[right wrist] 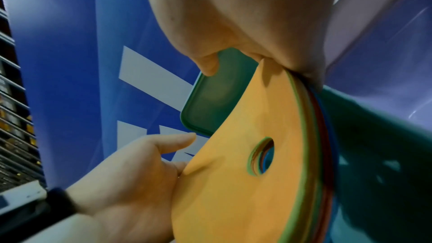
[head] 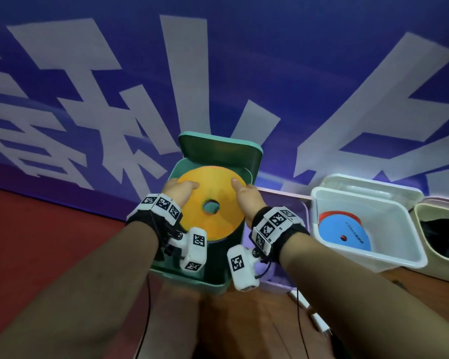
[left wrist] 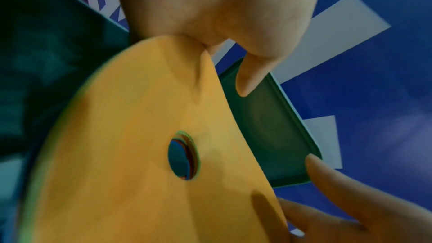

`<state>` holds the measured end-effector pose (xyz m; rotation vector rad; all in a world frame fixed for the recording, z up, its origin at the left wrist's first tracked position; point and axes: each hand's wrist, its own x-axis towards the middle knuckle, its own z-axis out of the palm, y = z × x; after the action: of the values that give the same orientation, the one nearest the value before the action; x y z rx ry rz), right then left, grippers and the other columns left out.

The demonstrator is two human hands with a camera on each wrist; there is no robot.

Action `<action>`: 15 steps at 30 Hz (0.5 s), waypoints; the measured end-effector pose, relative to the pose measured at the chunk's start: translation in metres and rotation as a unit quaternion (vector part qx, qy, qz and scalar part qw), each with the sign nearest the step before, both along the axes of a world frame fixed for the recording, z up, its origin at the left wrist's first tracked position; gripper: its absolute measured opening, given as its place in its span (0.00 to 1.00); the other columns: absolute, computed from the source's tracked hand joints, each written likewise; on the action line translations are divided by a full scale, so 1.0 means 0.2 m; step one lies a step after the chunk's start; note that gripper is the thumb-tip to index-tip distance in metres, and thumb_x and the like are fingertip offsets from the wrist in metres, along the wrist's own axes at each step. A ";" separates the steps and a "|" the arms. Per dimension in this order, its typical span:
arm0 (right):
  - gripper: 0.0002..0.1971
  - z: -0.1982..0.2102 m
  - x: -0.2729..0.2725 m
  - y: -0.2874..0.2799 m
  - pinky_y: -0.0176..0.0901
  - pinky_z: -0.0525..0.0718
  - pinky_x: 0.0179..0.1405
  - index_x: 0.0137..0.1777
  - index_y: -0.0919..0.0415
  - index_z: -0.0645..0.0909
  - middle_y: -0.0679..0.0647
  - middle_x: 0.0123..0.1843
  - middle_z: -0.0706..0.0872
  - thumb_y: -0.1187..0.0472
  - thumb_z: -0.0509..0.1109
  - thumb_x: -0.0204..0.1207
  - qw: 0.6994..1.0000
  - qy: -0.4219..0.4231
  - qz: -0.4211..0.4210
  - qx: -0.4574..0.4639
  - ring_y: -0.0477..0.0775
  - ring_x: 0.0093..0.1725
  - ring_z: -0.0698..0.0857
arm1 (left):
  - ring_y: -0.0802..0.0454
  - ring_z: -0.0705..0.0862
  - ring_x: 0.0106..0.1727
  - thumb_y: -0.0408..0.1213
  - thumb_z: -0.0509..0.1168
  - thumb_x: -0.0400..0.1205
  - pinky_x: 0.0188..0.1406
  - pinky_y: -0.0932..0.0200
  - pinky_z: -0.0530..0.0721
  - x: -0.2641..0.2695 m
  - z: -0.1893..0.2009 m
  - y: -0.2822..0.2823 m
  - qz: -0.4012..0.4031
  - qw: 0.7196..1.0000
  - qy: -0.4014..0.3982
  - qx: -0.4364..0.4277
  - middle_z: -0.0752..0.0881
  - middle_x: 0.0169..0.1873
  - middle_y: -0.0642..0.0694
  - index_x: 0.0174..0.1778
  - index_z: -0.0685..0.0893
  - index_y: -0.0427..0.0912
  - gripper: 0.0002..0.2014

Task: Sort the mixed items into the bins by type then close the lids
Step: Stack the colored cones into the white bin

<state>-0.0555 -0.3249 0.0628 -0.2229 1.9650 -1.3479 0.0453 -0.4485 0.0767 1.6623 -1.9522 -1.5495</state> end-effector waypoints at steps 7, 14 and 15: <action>0.41 -0.12 -0.08 -0.20 0.51 0.62 0.79 0.84 0.68 0.46 0.62 0.84 0.59 0.39 0.53 0.83 0.995 -0.038 0.019 0.092 0.64 0.81 0.62 | 0.35 0.74 0.72 0.52 0.66 0.80 0.65 0.44 0.73 -0.15 -0.23 -0.18 -0.043 0.997 -0.036 0.050 0.73 0.75 0.35 0.79 0.66 0.36 0.35; 0.44 -0.23 -0.05 -0.30 0.56 0.64 0.79 0.84 0.67 0.44 0.65 0.83 0.59 0.35 0.52 0.81 0.985 -0.081 0.023 0.150 0.67 0.80 0.64 | 0.38 0.67 0.78 0.50 0.64 0.83 0.72 0.47 0.67 -0.20 -0.41 -0.23 -0.040 0.995 -0.043 0.082 0.66 0.80 0.38 0.82 0.59 0.36 0.36; 0.44 -0.25 -0.04 -0.30 0.55 0.63 0.79 0.84 0.67 0.45 0.64 0.84 0.59 0.35 0.51 0.81 0.984 -0.088 0.026 0.152 0.66 0.80 0.63 | 0.38 0.68 0.78 0.51 0.64 0.83 0.72 0.47 0.67 -0.20 -0.43 -0.23 -0.042 0.994 -0.046 0.087 0.67 0.79 0.38 0.82 0.60 0.35 0.37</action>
<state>-0.0643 -0.3858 0.0130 -0.0090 1.9689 -0.9821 0.0051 -0.4951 -0.0095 1.7674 -2.0084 -1.7490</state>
